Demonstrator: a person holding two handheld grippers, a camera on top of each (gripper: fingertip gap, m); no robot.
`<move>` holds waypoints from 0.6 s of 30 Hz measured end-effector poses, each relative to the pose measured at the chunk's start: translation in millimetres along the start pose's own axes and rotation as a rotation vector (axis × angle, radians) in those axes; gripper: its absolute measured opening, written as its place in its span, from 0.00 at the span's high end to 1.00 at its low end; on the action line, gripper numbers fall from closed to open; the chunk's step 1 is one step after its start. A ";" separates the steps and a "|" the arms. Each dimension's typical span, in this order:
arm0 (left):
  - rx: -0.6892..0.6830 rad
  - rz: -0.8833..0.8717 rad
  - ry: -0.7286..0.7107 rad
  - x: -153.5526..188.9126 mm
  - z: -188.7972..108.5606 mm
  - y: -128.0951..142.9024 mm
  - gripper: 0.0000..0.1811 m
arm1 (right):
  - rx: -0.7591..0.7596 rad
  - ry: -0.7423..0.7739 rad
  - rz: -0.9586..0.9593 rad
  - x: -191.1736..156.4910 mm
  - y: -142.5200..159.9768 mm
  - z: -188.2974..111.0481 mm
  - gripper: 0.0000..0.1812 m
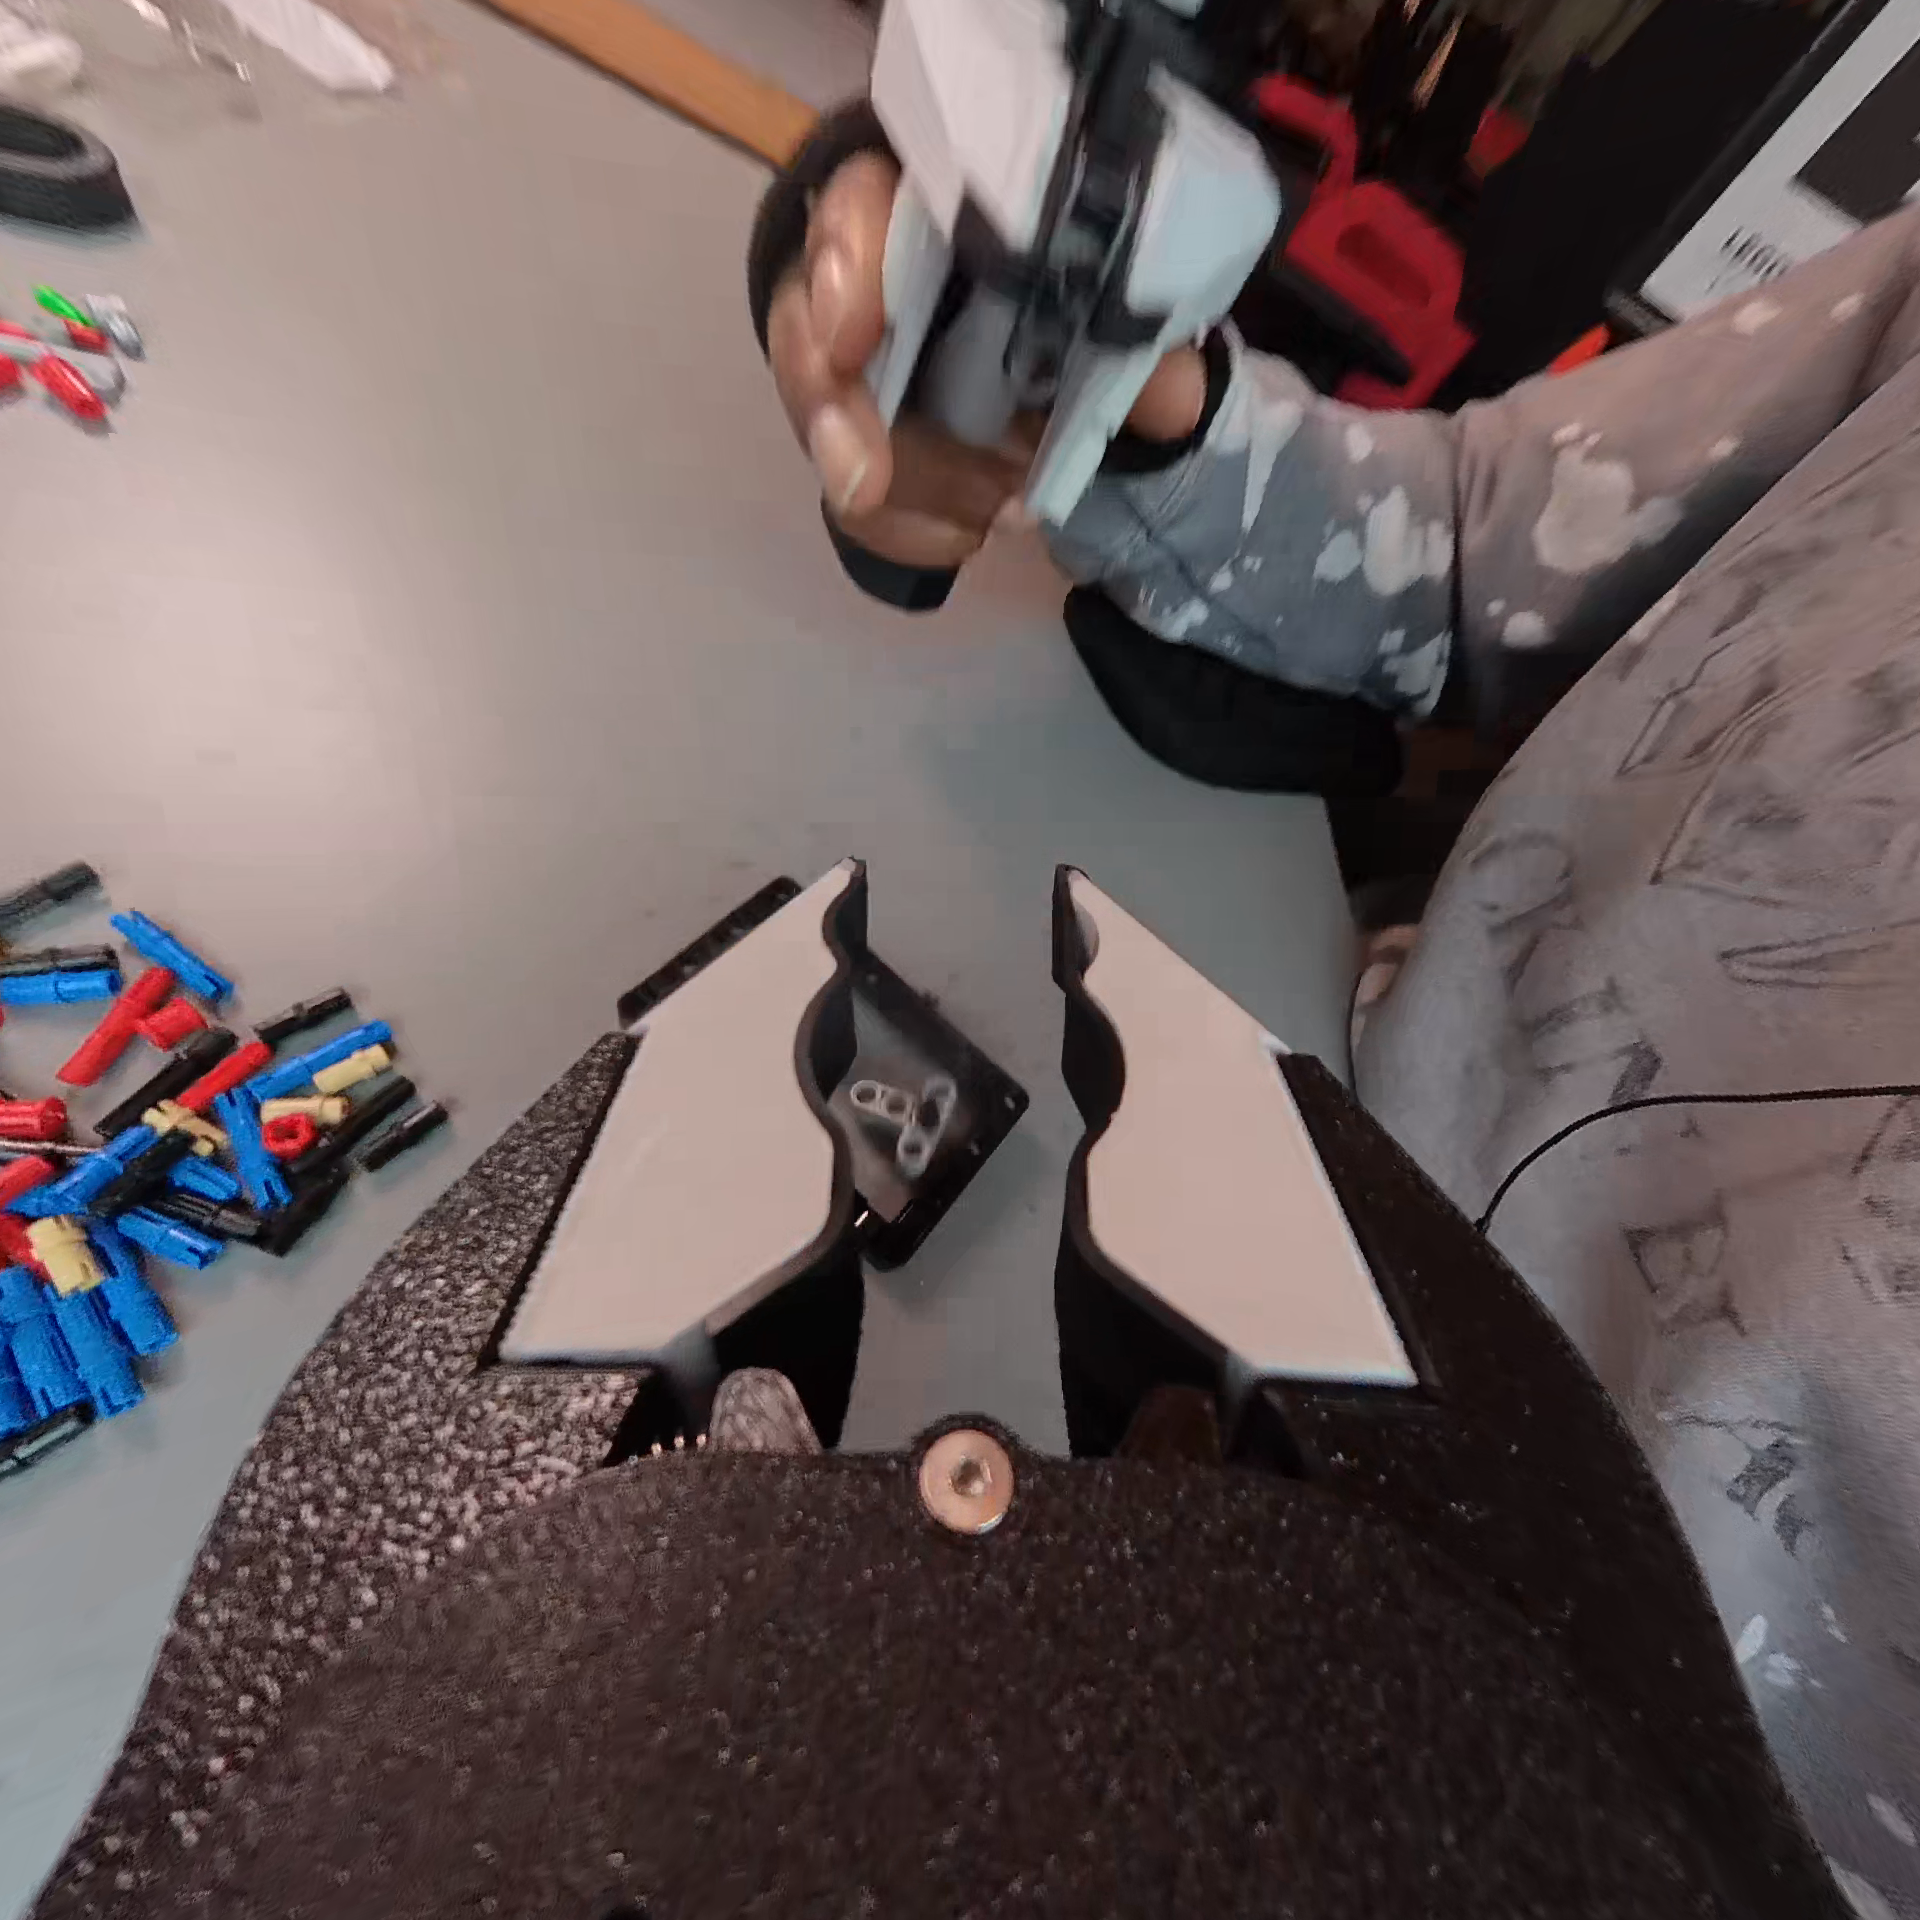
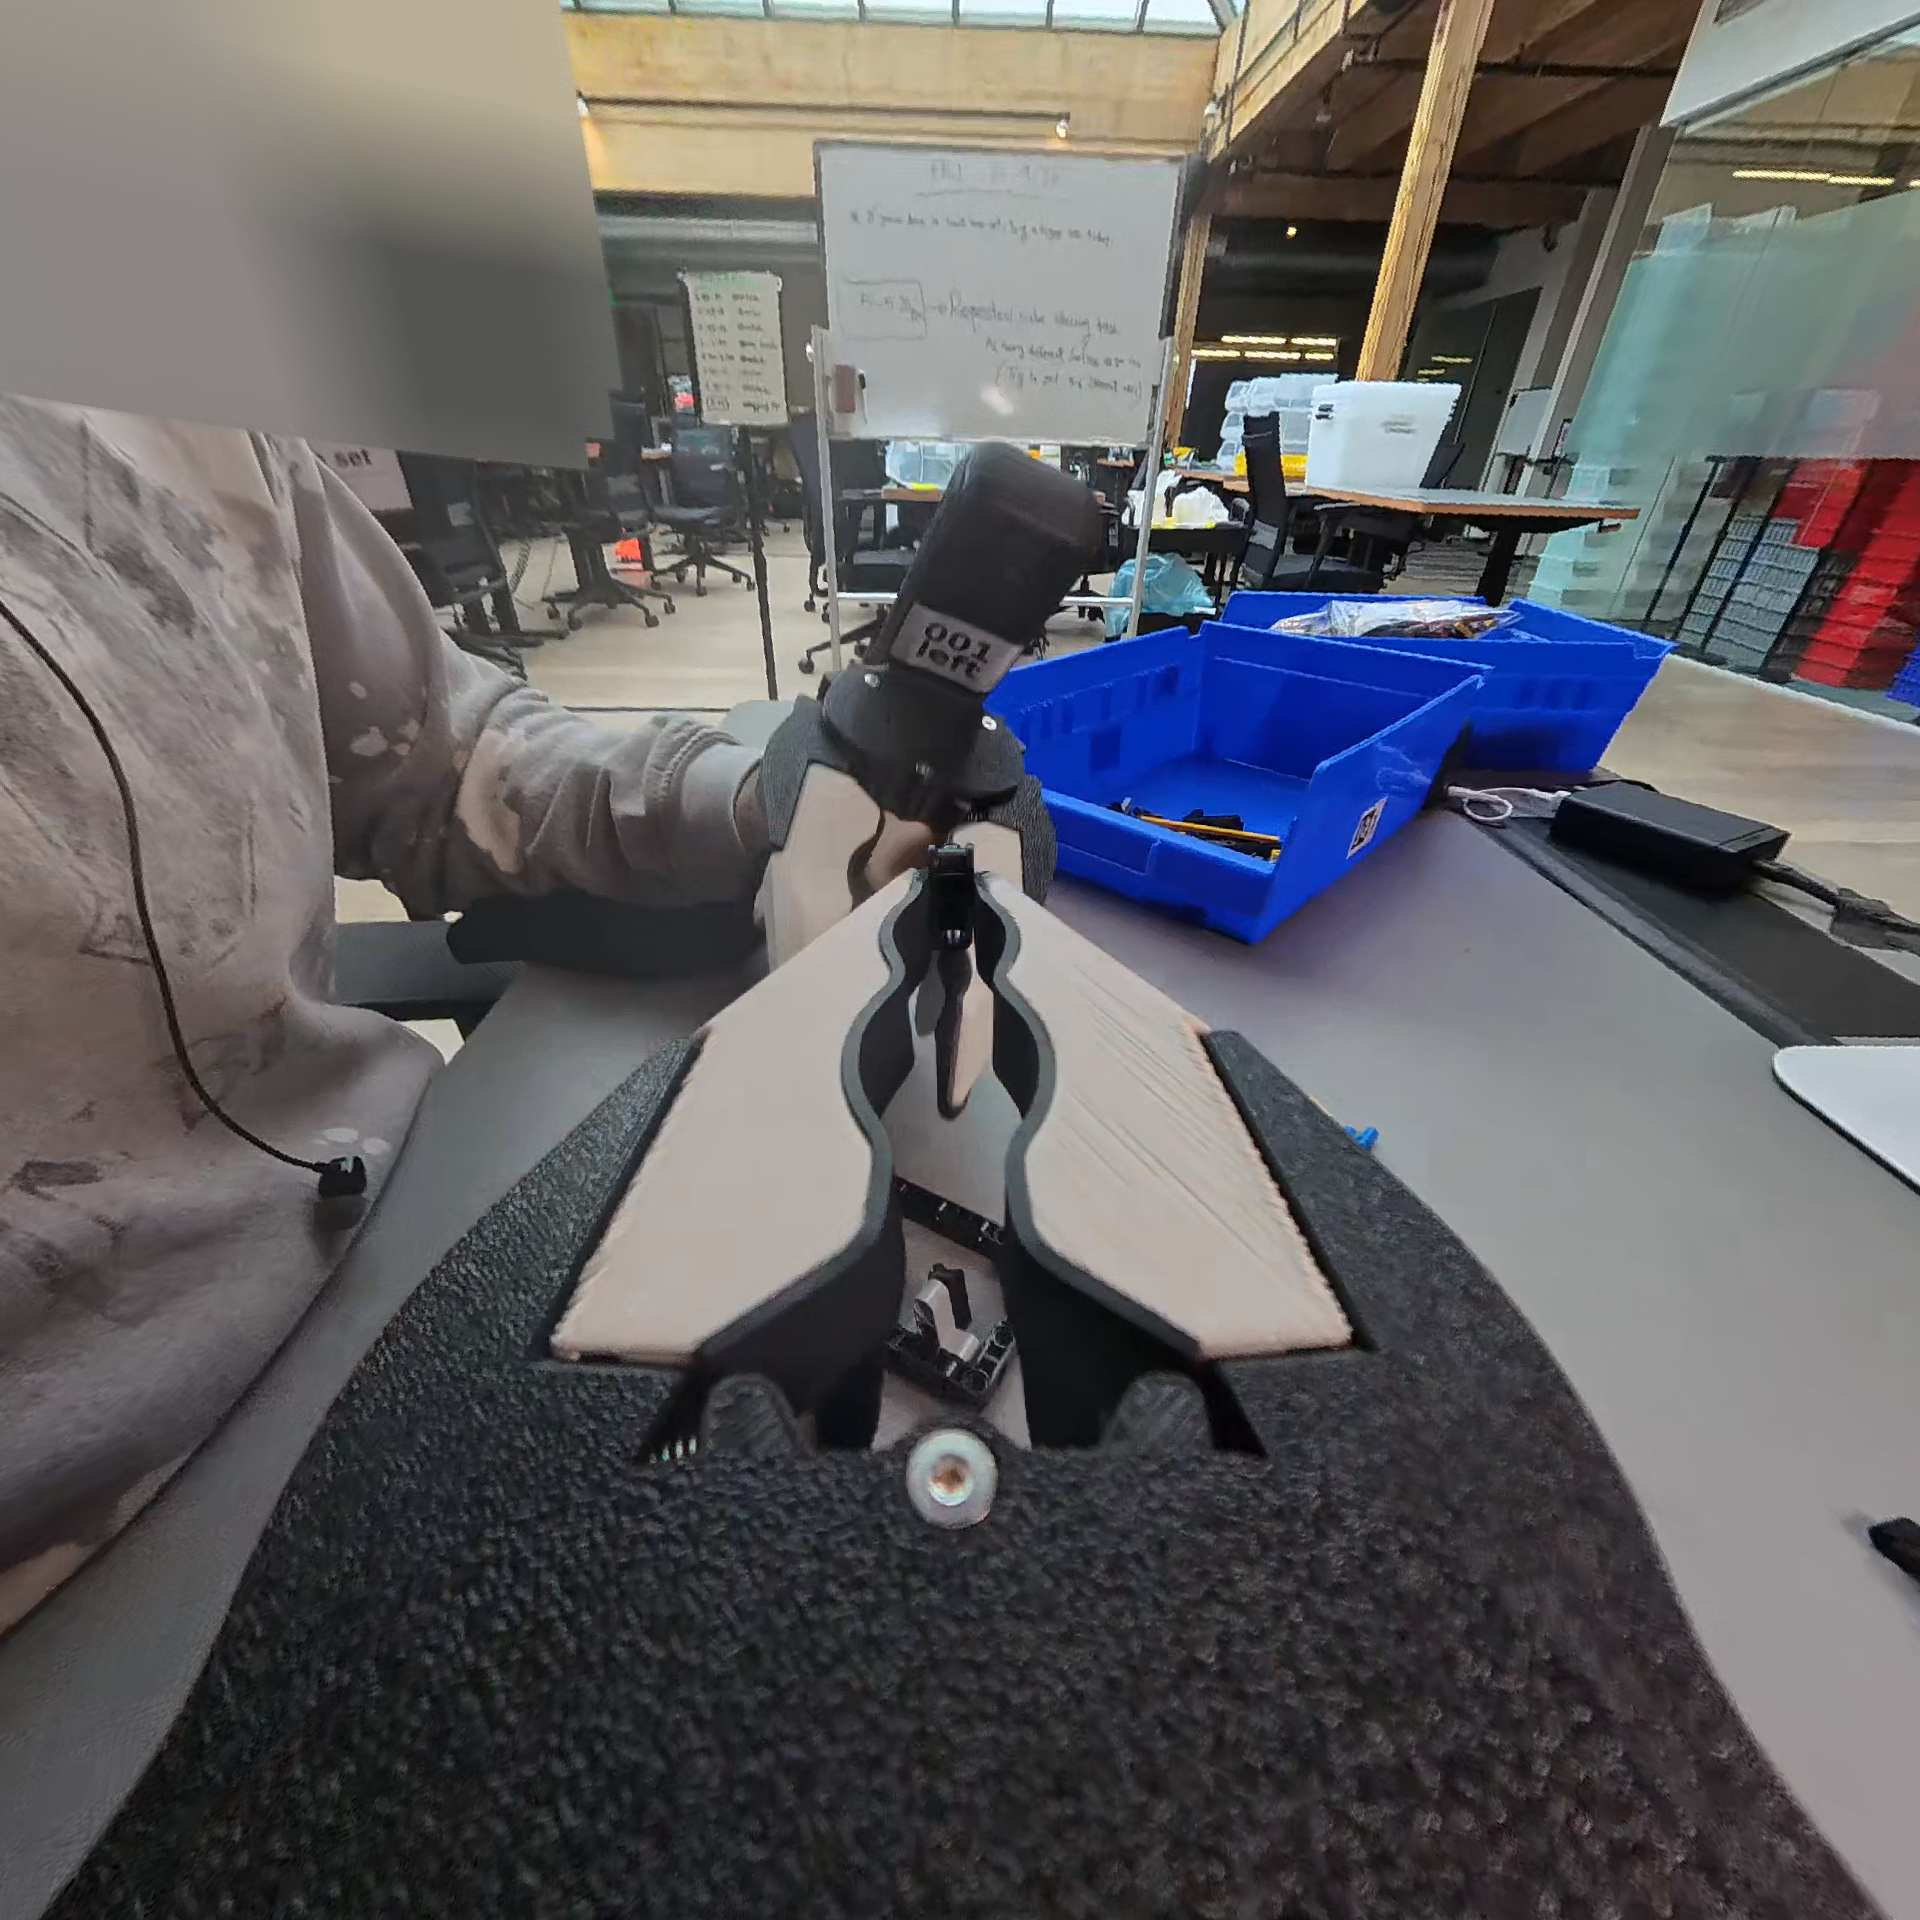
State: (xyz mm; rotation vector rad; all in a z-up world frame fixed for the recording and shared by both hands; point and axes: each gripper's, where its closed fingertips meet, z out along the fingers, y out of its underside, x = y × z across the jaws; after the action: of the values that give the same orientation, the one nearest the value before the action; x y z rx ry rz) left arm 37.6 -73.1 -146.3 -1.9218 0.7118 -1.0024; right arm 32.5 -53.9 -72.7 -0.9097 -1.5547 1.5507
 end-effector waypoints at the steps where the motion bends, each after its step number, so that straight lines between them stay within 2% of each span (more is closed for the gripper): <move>1: 0.066 -0.002 0.006 1.6 -6.0 -12.0 0.81 | -0.023 0.001 -0.015 -1.3 4.2 2.8 0.96; 5: 0.210 0.032 0.000 6.7 -22.0 -38.1 0.86 | -0.096 0.001 -0.064 -6.6 18.9 12.7 0.96; 14: 0.198 0.050 -0.005 9.6 -20.9 -37.3 0.94 | -0.153 -0.009 -0.108 -12.3 29.2 18.2 0.96; 18: 0.216 -0.003 0.078 16.6 -21.7 -37.8 0.98 | -0.152 -0.049 -0.099 -18.9 27.4 17.1 0.96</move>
State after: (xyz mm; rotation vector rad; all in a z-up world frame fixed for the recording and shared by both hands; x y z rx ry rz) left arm 31.6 -76.2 -100.2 -1.7056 0.6180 -1.1139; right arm 25.7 -78.2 -100.3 -0.8687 -1.7445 1.4097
